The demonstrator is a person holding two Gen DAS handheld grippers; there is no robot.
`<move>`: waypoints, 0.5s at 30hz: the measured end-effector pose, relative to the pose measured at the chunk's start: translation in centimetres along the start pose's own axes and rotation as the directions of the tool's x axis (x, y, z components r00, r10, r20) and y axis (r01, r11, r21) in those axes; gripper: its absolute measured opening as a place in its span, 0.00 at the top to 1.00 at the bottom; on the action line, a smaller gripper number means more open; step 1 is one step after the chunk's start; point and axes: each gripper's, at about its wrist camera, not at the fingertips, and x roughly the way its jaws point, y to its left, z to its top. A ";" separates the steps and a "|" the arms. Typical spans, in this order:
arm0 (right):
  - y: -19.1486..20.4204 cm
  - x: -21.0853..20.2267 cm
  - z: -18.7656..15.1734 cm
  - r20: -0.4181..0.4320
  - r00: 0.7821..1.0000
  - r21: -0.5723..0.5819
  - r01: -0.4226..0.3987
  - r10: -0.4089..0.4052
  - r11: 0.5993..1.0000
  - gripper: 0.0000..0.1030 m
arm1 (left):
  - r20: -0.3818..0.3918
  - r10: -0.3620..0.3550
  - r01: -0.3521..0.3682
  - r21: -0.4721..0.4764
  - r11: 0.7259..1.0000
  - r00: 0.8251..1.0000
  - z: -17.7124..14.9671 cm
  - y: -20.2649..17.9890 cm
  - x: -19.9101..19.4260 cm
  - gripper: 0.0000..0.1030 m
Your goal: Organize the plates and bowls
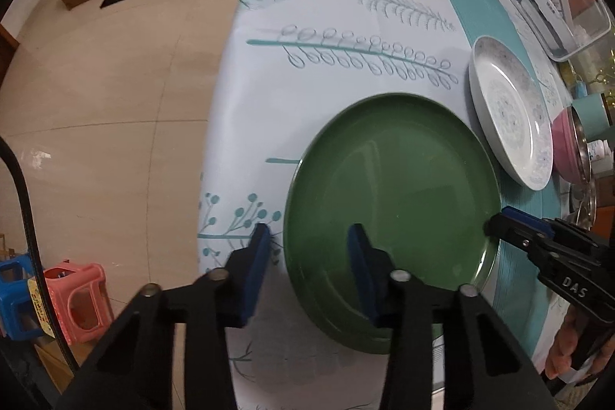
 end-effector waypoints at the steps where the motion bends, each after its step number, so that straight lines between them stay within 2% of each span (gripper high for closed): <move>1: 0.0 0.2 0.1 -0.006 1.000 -0.003 0.001 -0.001 1.000 0.83 | -0.007 -0.001 0.001 -0.004 1.000 1.000 0.0 0.0 0.3 0.76; 3: 0.0 0.6 0.2 -0.014 1.000 -0.001 -0.017 0.017 1.000 0.93 | -0.007 -0.011 0.011 -0.018 1.000 1.000 0.1 0.1 0.5 0.78; 4: 0.0 0.6 0.2 -0.018 0.999 0.002 -0.035 0.035 0.999 0.93 | -0.003 -0.014 0.014 -0.024 1.000 1.000 0.1 0.2 0.5 0.80; 8: 0.1 0.6 0.1 -0.018 1.000 -0.005 -0.021 0.021 1.000 0.93 | 0.022 -0.014 0.015 -0.025 1.000 1.000 -0.6 0.8 -0.1 0.91; 15: -0.1 -1.3 -0.9 -0.001 1.000 -0.006 -0.031 0.031 0.999 0.94 | 0.020 -0.040 0.040 0.000 0.999 0.999 -2.2 0.3 -1.9 0.92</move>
